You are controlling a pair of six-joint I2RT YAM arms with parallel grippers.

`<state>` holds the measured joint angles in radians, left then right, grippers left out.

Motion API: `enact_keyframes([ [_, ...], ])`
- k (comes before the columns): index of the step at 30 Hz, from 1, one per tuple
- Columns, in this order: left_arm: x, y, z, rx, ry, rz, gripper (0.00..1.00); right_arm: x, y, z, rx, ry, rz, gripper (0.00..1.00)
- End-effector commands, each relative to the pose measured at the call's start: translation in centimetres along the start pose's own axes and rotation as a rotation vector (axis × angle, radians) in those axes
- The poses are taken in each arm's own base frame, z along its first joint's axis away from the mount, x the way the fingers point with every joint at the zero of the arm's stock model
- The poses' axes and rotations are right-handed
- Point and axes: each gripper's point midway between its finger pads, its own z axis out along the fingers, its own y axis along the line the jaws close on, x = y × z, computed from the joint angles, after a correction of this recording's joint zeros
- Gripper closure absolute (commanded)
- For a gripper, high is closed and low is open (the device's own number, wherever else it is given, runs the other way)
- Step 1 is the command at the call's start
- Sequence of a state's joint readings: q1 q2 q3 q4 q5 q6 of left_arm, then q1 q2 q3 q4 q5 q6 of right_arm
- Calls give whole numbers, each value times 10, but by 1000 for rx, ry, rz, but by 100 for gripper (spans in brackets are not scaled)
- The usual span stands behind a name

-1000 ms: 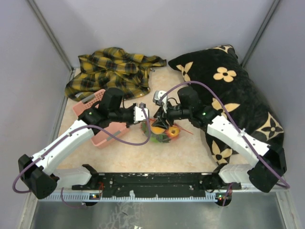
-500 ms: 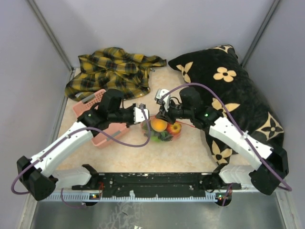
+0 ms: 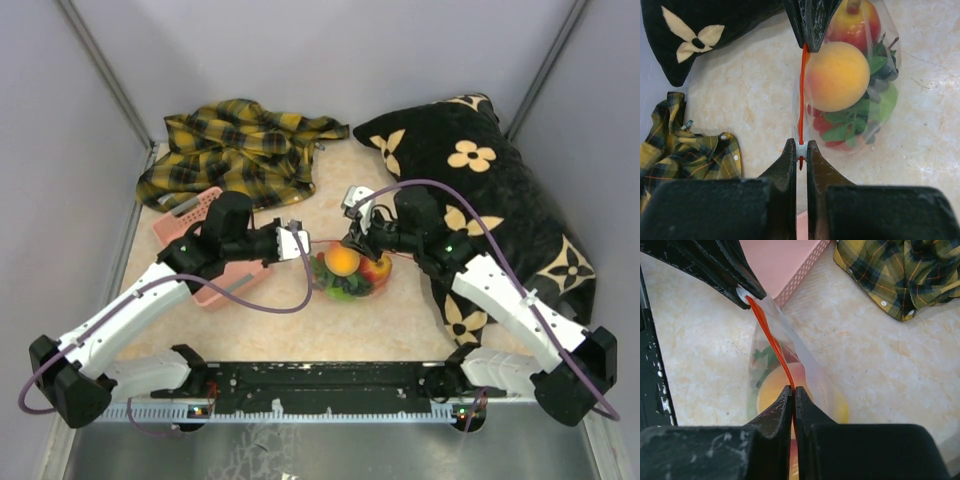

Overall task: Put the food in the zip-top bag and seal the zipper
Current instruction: Place the zipper food storage bag at the center of the board.

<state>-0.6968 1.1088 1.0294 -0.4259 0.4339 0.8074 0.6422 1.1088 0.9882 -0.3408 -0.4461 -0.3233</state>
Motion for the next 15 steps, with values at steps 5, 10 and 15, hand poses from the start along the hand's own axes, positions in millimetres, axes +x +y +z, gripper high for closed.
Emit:
enact_keyframes([
  [5,-9,-1,-15,-19,-32,-54,81,-40,-22,-33,152,-141,17,61],
  [10,-21,4,-24,-99,-97,-137,58,-51,-45,-72,387,-225,84,29],
  [15,-30,19,-31,-229,-182,-251,48,-34,-68,-115,655,-260,218,21],
])
